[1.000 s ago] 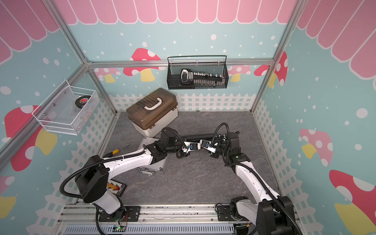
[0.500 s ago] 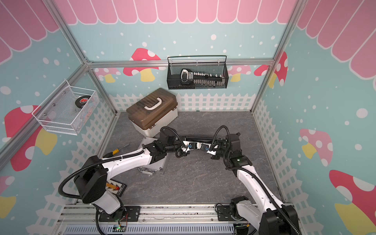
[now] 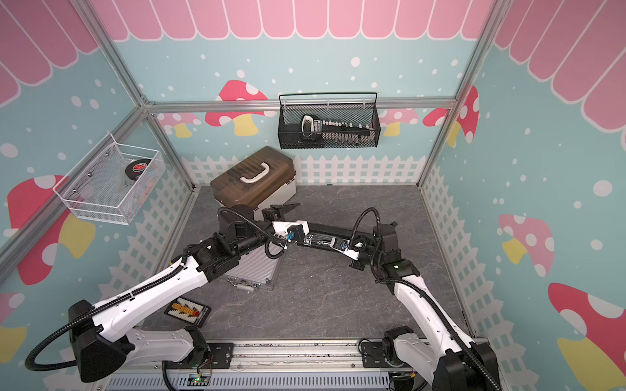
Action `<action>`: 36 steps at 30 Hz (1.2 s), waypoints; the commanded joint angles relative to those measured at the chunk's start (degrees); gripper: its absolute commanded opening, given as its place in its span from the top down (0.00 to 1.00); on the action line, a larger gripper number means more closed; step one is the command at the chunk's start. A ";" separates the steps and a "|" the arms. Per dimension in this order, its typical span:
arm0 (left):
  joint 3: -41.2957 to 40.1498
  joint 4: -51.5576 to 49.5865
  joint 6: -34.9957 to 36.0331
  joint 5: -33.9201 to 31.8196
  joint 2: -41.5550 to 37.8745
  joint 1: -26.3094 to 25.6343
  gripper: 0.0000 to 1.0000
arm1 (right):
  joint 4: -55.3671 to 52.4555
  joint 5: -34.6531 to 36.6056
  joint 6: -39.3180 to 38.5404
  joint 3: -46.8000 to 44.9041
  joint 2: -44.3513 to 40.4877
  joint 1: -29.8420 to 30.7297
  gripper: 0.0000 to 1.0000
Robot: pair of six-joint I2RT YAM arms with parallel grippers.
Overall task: Open the poker set cases
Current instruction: Pick up the poker set case from the center of the board.
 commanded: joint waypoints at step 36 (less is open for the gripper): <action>29.00 -42.96 13.18 15.43 29.54 5.64 0.27 | -8.53 -8.88 13.00 2.91 -13.04 0.31 1.00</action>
